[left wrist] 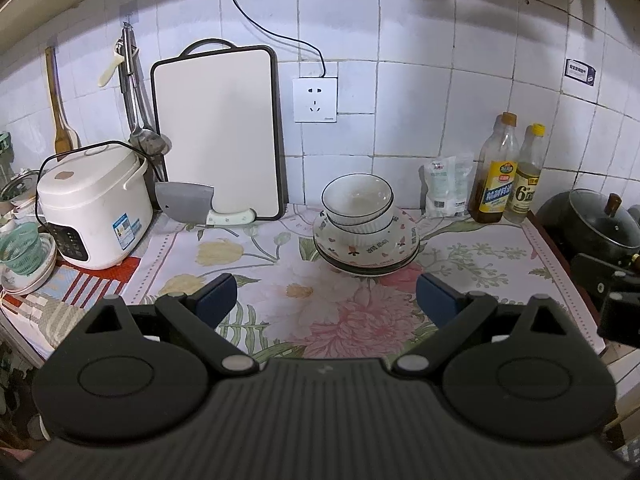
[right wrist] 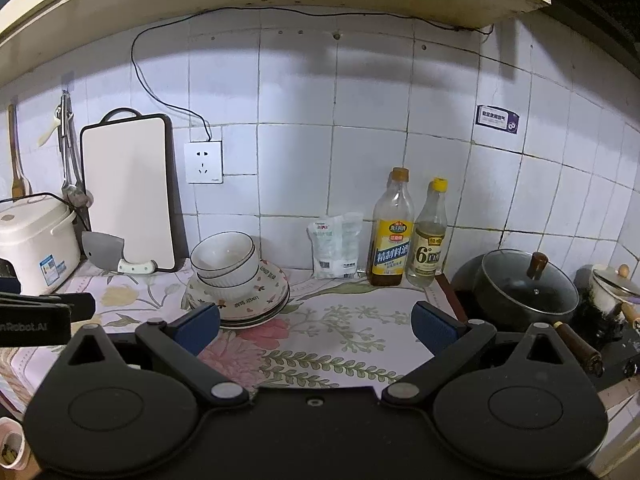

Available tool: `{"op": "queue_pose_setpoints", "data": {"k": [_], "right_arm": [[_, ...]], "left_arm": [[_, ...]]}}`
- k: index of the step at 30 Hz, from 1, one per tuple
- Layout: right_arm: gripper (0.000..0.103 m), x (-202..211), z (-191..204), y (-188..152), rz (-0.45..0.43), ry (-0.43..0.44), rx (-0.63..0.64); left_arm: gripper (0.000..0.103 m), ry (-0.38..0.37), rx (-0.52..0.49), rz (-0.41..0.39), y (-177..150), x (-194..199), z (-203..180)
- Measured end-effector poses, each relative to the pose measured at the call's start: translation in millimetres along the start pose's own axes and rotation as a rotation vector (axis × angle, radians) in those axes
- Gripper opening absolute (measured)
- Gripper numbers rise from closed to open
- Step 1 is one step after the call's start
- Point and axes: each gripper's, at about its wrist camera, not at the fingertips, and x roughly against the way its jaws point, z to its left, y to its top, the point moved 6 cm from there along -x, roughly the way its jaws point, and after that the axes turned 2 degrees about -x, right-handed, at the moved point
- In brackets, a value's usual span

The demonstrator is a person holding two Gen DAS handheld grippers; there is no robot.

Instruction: Organize plates and bowls

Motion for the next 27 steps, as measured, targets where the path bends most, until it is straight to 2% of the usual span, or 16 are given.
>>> {"op": "queue_pose_setpoints", "data": {"k": [13, 27], "right_arm": [[0.103, -3, 1, -4, -0.007, -0.014, 0.008], [0.103, -5, 1, -7, 0.001, -0.009, -0.005]], "left_arm": [[0.097, 0.010, -0.013, 0.034, -15, -7, 0], [0.097, -0.001, -0.015, -0.004, -15, -2, -2]]}}
